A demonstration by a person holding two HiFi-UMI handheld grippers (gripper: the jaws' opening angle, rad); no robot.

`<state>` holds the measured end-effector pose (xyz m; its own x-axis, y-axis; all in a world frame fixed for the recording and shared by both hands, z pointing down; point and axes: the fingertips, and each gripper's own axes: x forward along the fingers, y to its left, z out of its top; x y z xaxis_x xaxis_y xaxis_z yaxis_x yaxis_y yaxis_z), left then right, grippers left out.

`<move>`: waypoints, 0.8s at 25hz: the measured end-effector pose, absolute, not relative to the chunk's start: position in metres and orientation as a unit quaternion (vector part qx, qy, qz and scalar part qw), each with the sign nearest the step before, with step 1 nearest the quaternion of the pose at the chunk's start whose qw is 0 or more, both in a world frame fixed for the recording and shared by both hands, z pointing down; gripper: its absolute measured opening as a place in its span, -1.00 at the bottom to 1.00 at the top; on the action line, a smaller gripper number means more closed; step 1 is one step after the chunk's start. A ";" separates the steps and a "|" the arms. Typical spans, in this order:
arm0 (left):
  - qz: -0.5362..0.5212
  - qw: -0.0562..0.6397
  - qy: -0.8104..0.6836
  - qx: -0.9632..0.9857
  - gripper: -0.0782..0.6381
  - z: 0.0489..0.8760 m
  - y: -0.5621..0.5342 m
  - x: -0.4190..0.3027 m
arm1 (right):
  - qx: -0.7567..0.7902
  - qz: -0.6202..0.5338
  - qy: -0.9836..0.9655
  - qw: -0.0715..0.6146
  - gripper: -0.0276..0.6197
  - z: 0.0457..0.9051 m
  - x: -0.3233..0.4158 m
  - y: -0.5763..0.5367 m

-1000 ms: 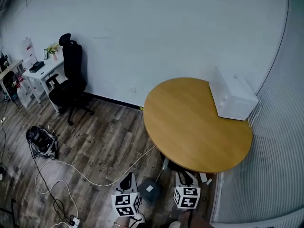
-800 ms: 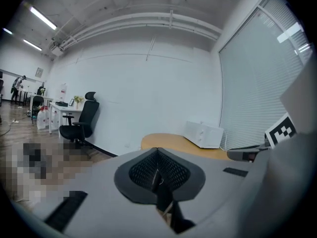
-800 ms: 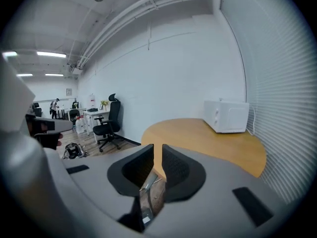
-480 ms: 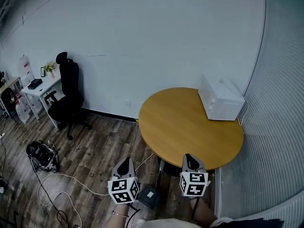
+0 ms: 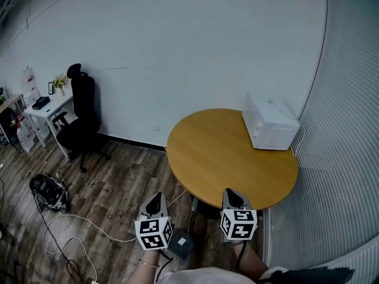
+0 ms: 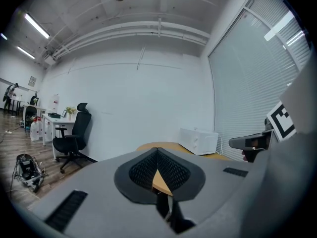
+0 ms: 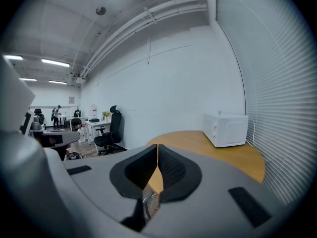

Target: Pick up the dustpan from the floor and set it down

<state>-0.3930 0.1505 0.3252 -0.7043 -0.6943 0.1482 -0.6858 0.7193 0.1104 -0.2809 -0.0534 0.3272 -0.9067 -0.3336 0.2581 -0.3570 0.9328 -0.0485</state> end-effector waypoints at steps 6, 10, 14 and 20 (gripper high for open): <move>-0.014 0.102 -0.923 0.371 -0.73 0.333 0.147 -0.387 | 0.188 0.033 -0.973 0.128 -0.82 0.329 -0.275 -0.060; -0.006 0.107 -0.923 0.370 -0.73 0.338 0.144 -0.386 | 0.189 0.042 -0.972 0.131 -0.82 0.334 -0.273 -0.066; -0.005 0.105 -0.924 0.367 -0.73 0.338 0.146 -0.388 | 0.191 0.043 -0.972 0.131 -0.82 0.337 -0.271 -0.069; -0.005 0.103 -0.925 0.365 -0.73 0.337 0.148 -0.389 | 0.189 0.043 -0.972 0.132 -0.82 0.336 -0.273 -0.070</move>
